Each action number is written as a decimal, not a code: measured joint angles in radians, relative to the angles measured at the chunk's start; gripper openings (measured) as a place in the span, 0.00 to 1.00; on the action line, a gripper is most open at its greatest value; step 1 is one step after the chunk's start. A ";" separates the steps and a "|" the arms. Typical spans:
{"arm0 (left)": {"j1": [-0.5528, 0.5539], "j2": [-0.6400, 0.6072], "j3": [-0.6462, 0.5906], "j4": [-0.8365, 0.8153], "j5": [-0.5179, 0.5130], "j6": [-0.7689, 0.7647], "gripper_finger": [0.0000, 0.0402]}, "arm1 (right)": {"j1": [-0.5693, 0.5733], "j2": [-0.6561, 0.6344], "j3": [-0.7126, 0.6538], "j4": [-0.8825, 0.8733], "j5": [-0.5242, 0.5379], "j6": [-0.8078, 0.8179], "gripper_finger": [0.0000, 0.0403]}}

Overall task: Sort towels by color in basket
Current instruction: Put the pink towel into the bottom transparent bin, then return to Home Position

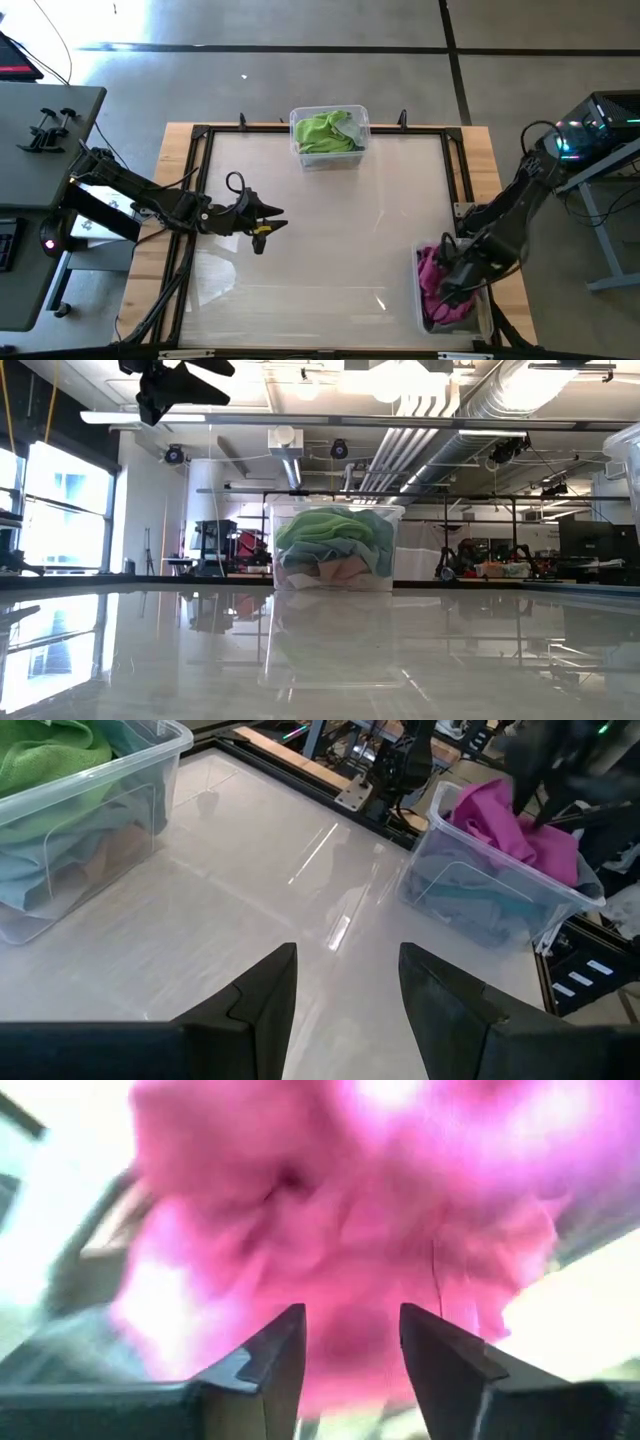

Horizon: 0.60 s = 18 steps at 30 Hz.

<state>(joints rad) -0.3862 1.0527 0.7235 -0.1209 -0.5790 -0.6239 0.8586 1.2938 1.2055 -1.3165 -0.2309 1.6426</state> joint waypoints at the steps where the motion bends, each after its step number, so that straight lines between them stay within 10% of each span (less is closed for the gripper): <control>1: 0.000 0.000 0.000 0.000 0.000 0.000 0.40 | 0.004 0.000 0.041 -0.030 0.013 0.008 0.40; 10: 0.000 -0.002 0.000 0.088 0.051 0.000 0.40 | 0.005 -0.001 0.220 -0.141 0.462 0.077 0.39; 18: 0.000 -0.007 0.000 0.418 0.170 0.098 0.40 | -0.106 -0.014 0.220 0.103 0.933 -0.272 0.28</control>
<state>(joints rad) -0.3866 1.0458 0.7235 0.2971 -0.4091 -0.5259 0.7525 1.2796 1.4254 -1.2139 0.7016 1.3708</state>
